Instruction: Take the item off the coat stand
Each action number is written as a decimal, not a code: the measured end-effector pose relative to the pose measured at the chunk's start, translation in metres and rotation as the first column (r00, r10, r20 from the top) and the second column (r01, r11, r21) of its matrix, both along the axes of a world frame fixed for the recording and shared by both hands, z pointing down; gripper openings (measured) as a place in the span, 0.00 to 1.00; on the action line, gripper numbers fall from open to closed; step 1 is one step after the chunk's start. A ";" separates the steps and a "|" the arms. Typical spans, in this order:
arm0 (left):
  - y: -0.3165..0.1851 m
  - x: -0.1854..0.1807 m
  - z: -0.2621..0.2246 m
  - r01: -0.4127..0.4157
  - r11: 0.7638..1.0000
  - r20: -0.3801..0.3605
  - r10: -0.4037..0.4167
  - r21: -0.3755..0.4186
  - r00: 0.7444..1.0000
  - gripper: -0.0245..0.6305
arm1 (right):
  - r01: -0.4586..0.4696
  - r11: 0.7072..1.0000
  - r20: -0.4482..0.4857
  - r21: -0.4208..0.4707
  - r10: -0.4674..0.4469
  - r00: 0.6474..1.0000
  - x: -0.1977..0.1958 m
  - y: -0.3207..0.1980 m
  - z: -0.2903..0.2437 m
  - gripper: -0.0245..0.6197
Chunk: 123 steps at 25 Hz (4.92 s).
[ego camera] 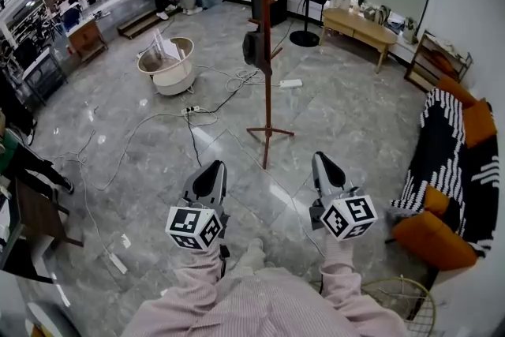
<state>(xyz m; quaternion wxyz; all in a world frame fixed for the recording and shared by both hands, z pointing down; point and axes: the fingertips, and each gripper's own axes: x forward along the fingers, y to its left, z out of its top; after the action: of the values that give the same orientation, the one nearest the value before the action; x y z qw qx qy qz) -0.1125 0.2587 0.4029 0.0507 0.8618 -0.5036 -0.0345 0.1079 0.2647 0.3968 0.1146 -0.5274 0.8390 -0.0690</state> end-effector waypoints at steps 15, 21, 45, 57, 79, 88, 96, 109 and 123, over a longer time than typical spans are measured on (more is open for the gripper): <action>-0.102 -0.006 0.014 0.001 1.000 -0.019 -0.002 -0.030 1.000 0.16 | 0.007 1.000 -0.002 -0.003 -0.007 1.000 -0.010 -0.100 0.007 0.05; -0.167 -0.010 0.020 -0.015 0.998 -0.015 0.015 -0.053 1.000 0.19 | 0.000 1.000 0.011 -0.016 0.000 1.000 -0.016 -0.160 0.012 0.05; -0.322 -0.002 0.027 -0.134 0.987 -0.022 0.133 -0.089 0.991 0.27 | -0.061 0.997 0.043 -0.046 0.063 0.997 -0.023 -0.285 0.018 0.05; -0.408 0.004 0.035 -0.125 0.986 -0.027 0.123 -0.111 0.992 0.29 | -0.034 0.998 0.052 -0.058 0.037 0.998 -0.023 -0.380 0.023 0.05; -0.576 0.042 0.032 -0.113 0.985 -0.028 0.110 -0.128 0.994 0.35 | 0.069 0.996 0.056 -0.062 -0.066 0.996 -0.018 -0.549 0.017 0.05; -0.630 0.057 0.034 -0.168 0.977 0.034 0.174 -0.135 0.984 0.38 | 0.105 0.992 0.054 -0.074 -0.101 0.993 -0.021 -0.580 0.021 0.05; -0.670 0.078 0.046 -0.246 0.951 0.087 0.265 -0.189 0.960 0.39 | 0.058 0.995 0.065 -0.081 -0.053 0.996 -0.012 -0.598 0.020 0.05; -0.708 0.107 0.071 -0.390 0.879 0.167 0.443 -0.273 0.881 0.42 | -0.026 0.995 0.089 -0.097 0.035 0.995 -0.001 -0.609 0.025 0.05; -0.710 0.111 0.077 -0.388 0.876 0.243 0.458 -0.287 0.855 0.12 | -0.060 0.993 0.093 -0.106 0.070 0.993 -0.002 -0.606 0.027 0.05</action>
<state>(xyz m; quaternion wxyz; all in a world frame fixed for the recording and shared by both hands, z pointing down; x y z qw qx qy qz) -0.0013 -0.4508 0.4800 0.0776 0.9348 -0.3028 0.1684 0.1061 -0.3412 0.4237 0.1299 -0.5559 0.8100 -0.1338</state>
